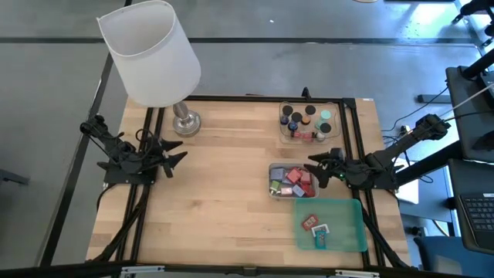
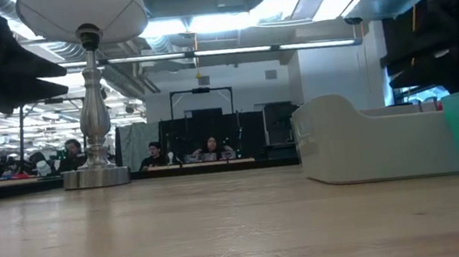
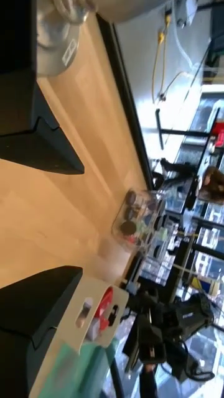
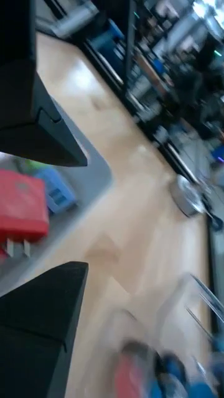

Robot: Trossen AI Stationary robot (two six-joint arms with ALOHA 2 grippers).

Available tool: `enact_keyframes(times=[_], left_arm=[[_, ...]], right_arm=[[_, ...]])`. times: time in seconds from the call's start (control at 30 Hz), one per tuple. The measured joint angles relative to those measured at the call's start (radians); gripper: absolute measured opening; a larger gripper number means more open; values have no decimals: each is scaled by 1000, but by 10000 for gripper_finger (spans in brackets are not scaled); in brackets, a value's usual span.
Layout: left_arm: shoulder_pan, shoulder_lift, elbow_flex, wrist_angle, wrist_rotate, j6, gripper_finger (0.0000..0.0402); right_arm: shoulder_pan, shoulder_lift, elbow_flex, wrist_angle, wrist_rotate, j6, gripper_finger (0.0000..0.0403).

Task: Pick & Place Office items
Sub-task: Return to Home Position

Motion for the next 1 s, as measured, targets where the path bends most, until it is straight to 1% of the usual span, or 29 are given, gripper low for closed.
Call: enact_keyframes(times=[0.17, 0.33, 0.5, 0.6, 0.73, 1.0], left_arm=[[0, 0, 0, 7, 38, -1, 251], [0, 0, 0, 8, 40, -1, 251], [0, 0, 0, 8, 41, -1, 251], [0, 0, 0, 8, 41, -2, 251], [0, 0, 0, 8, 41, -2, 251], [0, 0, 0, 8, 41, 7, 251]], right_arm=[[0, 0, 0, 0, -157, 0, 265], [0, 0, 0, 0, -309, 0, 265], [0, 0, 0, 0, -420, 0, 265], [0, 0, 0, 0, -461, 0, 265], [0, 0, 0, 0, -488, 0, 265], [0, 0, 0, 0, -489, 0, 265]])
